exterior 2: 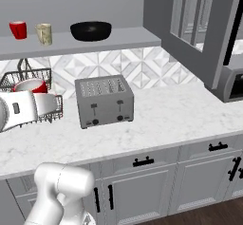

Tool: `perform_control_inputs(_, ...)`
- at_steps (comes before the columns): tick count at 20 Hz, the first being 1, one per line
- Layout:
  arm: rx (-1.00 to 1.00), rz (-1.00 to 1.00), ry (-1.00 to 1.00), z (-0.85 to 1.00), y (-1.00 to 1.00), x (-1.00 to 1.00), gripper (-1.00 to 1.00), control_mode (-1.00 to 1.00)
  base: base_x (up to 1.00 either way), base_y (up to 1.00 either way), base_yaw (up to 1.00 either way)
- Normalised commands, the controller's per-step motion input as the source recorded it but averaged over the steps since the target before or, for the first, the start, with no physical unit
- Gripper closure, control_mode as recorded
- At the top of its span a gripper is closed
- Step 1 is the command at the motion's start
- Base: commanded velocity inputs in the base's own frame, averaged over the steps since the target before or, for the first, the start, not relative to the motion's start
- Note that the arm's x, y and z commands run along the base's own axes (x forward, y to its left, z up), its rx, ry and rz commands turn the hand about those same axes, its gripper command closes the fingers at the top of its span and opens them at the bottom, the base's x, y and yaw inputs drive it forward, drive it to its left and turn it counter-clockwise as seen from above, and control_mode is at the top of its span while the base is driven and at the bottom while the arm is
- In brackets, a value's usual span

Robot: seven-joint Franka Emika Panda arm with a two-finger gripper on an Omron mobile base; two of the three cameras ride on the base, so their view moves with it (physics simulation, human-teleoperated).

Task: Gather all objects into one cabinet and sort the glasses and bowls to opposite sides.

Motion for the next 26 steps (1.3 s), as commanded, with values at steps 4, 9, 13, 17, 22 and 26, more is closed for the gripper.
perform_control_inputs(4, -0.02, 0.00, -0.04, 0.52, 0.22, 0.04, 1.00, -1.00, 0.00, 0.00, 0.00)
perform_control_inputs(9, 0.01, 0.05, -0.07, 0.46, -0.17, 0.24, 1.00, -1.00, 0.00, 0.00, 0.00)
perform_control_inputs(13, 0.06, 0.10, -0.10, 0.34, -0.66, 0.38, 1.00, -1.00, 0.00, 0.00, 0.00)
perform_control_inputs(17, 0.05, 0.10, -0.10, 0.56, -0.09, 0.31, 1.00, -1.00, 0.00, 0.00, 0.00)
perform_control_inputs(22, 0.00, 0.09, -0.16, 0.50, 0.25, 0.13, 1.00, -1.00, 0.00, 0.00, 0.00)
perform_control_inputs(26, -0.10, 0.06, -0.12, 0.07, 0.53, -0.04, 1.00, -1.00, 0.00, 0.00, 0.00)
